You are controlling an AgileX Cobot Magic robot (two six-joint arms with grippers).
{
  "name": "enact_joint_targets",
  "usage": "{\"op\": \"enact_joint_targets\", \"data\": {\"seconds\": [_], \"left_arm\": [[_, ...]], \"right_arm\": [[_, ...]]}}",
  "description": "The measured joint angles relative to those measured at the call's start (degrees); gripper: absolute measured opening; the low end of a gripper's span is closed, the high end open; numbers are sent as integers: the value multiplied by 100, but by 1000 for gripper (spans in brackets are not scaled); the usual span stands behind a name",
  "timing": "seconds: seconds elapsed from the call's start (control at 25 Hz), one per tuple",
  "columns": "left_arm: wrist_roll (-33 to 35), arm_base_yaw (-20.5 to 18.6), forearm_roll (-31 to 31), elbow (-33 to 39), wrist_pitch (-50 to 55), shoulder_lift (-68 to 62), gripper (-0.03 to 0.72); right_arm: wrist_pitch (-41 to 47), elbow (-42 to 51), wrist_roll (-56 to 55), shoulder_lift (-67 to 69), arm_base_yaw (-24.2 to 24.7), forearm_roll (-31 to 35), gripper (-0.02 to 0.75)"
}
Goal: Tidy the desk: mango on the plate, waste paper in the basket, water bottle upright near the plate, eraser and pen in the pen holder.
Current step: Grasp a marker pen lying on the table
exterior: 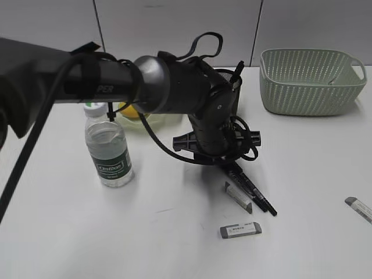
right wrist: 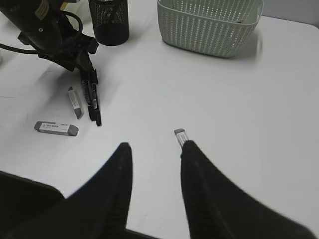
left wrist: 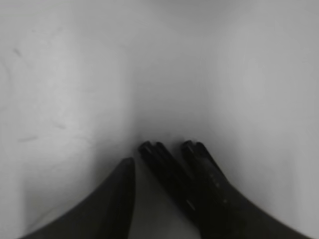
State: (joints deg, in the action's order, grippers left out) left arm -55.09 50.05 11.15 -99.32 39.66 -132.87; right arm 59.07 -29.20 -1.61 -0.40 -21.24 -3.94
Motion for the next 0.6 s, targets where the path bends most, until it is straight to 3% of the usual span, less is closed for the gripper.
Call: {"op": "enact_joint_targets", "data": {"seconds": [0.44,0.6], "left_arm": [[-221,19,78,-11,-257,-121,286],[-264,63,78,-27,-421,-165,241]], "right_arm": [[0,0,0,0,0,2,276],[0,0,0,0,0,2,273]]}}
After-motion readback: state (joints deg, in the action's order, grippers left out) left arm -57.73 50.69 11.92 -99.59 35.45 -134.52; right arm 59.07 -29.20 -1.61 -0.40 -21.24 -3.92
